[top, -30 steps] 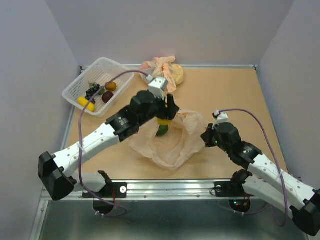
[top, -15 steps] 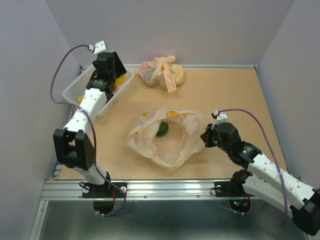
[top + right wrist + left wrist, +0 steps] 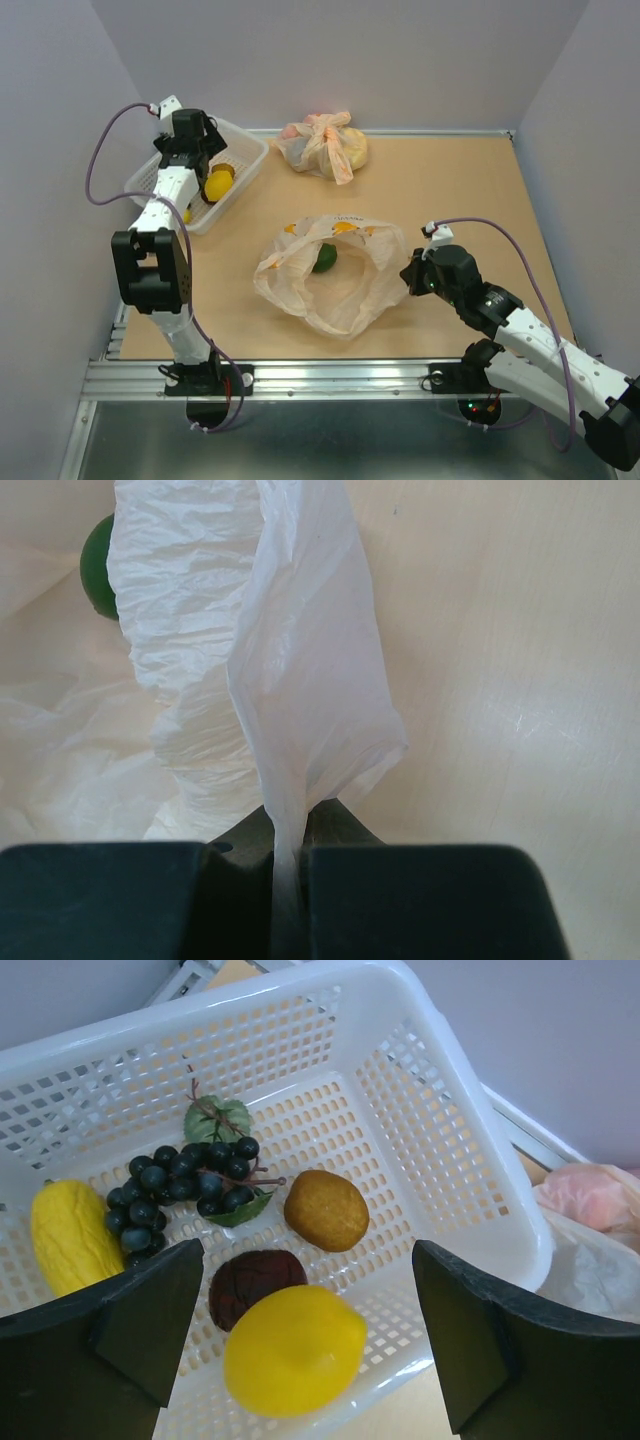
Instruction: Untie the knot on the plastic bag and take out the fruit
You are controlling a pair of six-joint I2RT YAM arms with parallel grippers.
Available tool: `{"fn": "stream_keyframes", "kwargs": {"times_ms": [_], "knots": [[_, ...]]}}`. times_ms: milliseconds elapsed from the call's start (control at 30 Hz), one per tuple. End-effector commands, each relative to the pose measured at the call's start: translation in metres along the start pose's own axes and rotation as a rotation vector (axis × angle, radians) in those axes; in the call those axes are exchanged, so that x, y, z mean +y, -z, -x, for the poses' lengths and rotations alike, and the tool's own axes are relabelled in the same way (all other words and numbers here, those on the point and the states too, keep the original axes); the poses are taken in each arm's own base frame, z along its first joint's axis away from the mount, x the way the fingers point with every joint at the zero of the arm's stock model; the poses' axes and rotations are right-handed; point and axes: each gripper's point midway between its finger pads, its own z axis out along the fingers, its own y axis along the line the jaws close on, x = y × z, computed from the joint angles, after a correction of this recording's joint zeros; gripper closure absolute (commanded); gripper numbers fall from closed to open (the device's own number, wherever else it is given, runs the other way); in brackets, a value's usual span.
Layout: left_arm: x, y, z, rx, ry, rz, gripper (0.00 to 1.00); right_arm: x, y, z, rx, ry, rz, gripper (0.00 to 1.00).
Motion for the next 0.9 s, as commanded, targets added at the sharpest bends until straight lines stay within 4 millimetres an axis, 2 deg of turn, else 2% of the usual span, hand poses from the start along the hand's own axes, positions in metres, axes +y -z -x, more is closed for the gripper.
{"fn": "stream_keyframes", "kwargs": {"times_ms": [0, 33, 67, 133, 167, 200, 267, 333, 367, 400, 433, 533, 567, 600, 667, 700, 733, 867], "knots": [[-0.014, 0.044, 0.037, -0.079, 0.061, -0.088, 0.03, 0.016, 0.009, 0.035, -0.083, 0.007, 0.047, 1.0], [-0.014, 0.06, 0.045, -0.104, 0.073, -0.108, 0.03, 0.016, 0.009, 0.036, -0.086, 0.008, 0.048, 1.0], [-0.011, 0.057, 0.036, -0.085, 0.067, -0.105, 0.03, 0.016, 0.009, 0.037, -0.086, 0.008, 0.047, 1.0], [-0.012, 0.08, 0.031, -0.089, 0.058, -0.143, 0.03, 0.015, 0.011, 0.039, -0.097, 0.009, 0.041, 1.0], [-0.016, 0.101, 0.039, -0.118, 0.052, -0.175, 0.03, 0.015, 0.012, 0.041, -0.105, 0.006, 0.04, 1.0], [-0.025, 0.112, 0.023, -0.095, 0.019, -0.211, 0.04, 0.014, 0.012, 0.042, -0.109, 0.007, 0.035, 0.99], [-0.041, 0.139, 0.014, -0.101, -0.021, -0.271, 0.07, 0.014, 0.013, 0.043, -0.115, 0.006, 0.037, 1.0], [-0.056, 0.177, 0.006, -0.117, -0.07, -0.352, 0.1, 0.014, 0.013, 0.043, -0.113, 0.005, 0.037, 1.0], [-0.078, 0.201, -0.011, -0.097, -0.1, -0.429, 0.12, 0.015, 0.013, 0.043, -0.113, 0.006, 0.038, 0.99], [-0.085, 0.224, -0.02, -0.091, -0.127, -0.487, 0.14, 0.015, 0.013, 0.044, -0.115, 0.004, 0.037, 1.0], [-0.104, 0.249, -0.039, -0.063, -0.157, -0.572, 0.17, 0.015, 0.013, 0.045, -0.115, 0.003, 0.036, 1.0], [-0.12, 0.296, -0.077, 0.027, -0.158, -0.725, 0.17, 0.014, 0.012, 0.043, -0.111, 0.004, 0.032, 1.0], [-0.132, 0.327, -0.094, 0.064, -0.171, -0.816, 0.19, 0.013, 0.011, 0.042, -0.108, 0.001, 0.03, 1.0], [-0.145, 0.365, -0.13, 0.131, -0.222, -0.927, 0.19, 0.014, 0.012, 0.043, -0.111, -0.001, 0.031, 1.0], [-0.154, 0.388, -0.152, 0.164, -0.292, -1.0, 0.19, 0.013, 0.013, 0.043, -0.115, -0.006, 0.03, 1.0], [-0.16, 0.401, -0.17, 0.175, -0.38, -1.039, 0.19, 0.013, 0.012, 0.041, -0.11, -0.005, 0.033, 1.0], [-0.162, 0.406, -0.182, 0.182, -0.433, -1.047, 0.19, 0.013, 0.012, 0.042, -0.112, -0.009, 0.032, 1.0], [-0.17, 0.405, -0.23, 0.223, -0.637, -1.011, 0.19, 0.016, 0.015, 0.043, -0.12, -0.02, 0.045, 1.0]]}}
